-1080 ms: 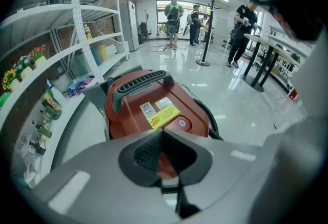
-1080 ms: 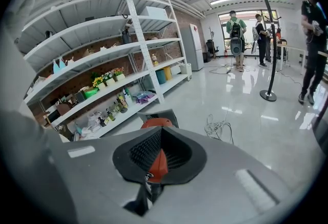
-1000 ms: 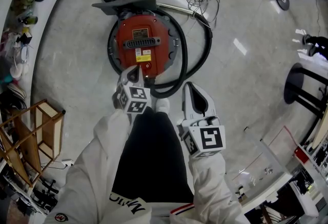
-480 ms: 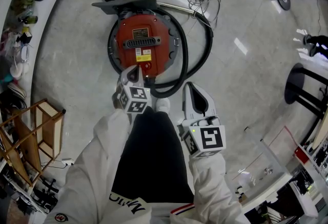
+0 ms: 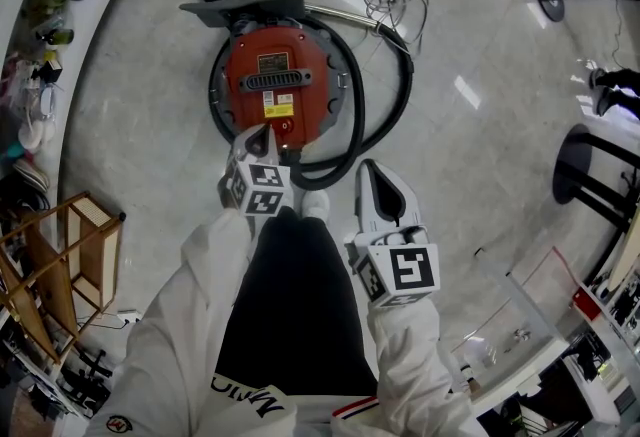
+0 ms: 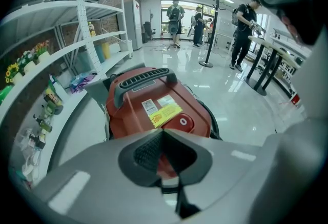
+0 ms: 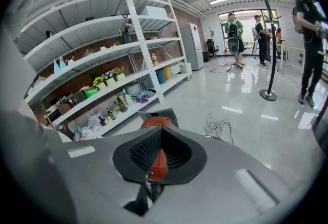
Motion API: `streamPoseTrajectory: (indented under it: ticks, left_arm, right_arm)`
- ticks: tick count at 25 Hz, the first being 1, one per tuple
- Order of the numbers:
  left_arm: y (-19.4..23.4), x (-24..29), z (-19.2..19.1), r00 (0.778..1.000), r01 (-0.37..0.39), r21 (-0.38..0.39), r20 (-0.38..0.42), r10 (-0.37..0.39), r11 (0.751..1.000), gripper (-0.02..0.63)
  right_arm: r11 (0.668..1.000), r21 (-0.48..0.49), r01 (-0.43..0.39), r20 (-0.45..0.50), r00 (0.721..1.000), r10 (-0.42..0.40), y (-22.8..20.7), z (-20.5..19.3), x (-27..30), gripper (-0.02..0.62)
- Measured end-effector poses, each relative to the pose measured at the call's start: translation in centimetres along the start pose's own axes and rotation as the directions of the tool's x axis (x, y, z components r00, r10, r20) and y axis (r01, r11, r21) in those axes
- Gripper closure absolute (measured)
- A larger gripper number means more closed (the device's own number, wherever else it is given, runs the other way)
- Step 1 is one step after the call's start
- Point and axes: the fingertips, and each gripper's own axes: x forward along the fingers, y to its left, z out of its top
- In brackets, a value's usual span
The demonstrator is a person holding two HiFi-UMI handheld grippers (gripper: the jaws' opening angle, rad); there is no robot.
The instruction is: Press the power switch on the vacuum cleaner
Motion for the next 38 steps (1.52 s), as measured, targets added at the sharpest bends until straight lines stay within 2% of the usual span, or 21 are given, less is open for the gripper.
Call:
streamPoseTrajectory:
  ticks: [12, 26, 32, 38]
  left_arm:
    - [-0.2, -3.0, 0.3, 1.0, -0.011, -0.016, 0.013, 0.011, 1.0, 0.606]
    - [0.8, -10.5, 5.3, 0.987, -0.061, -0.076, 0.147, 0.072, 0.995, 0.606]
    - [1.7, -16.3, 10.0, 0.966, -0.082, -0.091, 0.239, 0.102, 0.992, 0.606]
    - [2.6, -22.2, 13.0, 0.94, -0.094, -0.098, 0.32, 0.121, 0.991, 0.606]
  right_arm:
    - [0.999, -0.034, -0.015, 0.039, 0.999, 0.016, 0.8, 1.5, -1.6, 0.595]
    - [0.998, -0.068, -0.008, 0.096, 0.995, 0.015, 1.2, 5.6, -5.8, 0.595]
    - [0.995, -0.091, -0.028, 0.125, 0.991, 0.04, 2.3, 8.9, -8.2, 0.595]
    - [0.994, -0.102, -0.044, 0.15, 0.987, 0.059, 3.3, 10.8, -10.7, 0.595]
